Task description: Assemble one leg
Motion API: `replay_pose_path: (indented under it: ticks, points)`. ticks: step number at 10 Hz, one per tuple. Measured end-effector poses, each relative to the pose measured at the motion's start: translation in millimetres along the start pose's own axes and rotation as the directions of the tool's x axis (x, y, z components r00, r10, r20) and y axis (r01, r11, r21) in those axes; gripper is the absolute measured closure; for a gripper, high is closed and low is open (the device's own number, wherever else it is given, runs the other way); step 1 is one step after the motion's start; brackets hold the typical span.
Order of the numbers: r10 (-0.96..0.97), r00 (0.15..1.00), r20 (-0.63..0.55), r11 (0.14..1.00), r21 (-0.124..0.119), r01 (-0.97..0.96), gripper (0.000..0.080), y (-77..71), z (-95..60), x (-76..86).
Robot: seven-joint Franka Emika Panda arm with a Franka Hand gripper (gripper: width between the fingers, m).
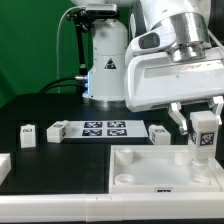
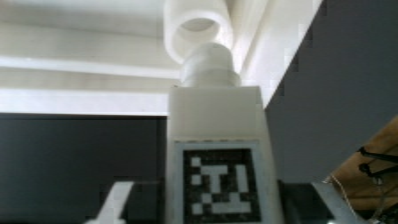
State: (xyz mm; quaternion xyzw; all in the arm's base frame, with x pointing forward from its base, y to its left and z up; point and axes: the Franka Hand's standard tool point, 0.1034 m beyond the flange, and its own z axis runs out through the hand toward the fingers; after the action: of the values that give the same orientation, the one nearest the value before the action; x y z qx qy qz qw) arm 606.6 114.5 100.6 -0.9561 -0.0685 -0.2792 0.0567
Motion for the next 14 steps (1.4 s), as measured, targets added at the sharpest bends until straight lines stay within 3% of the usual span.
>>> replay_pose_path:
  ticks: [10, 14]
  points:
    - [0.008, 1.0, -0.022, 1.0, -0.001, -0.008, 0.0508, 1.3, 19.2, -15.7]
    - [0.016, 1.0, -0.025, 1.0, -0.002, -0.016, 0.0508, -2.1, 19.8, -15.4]
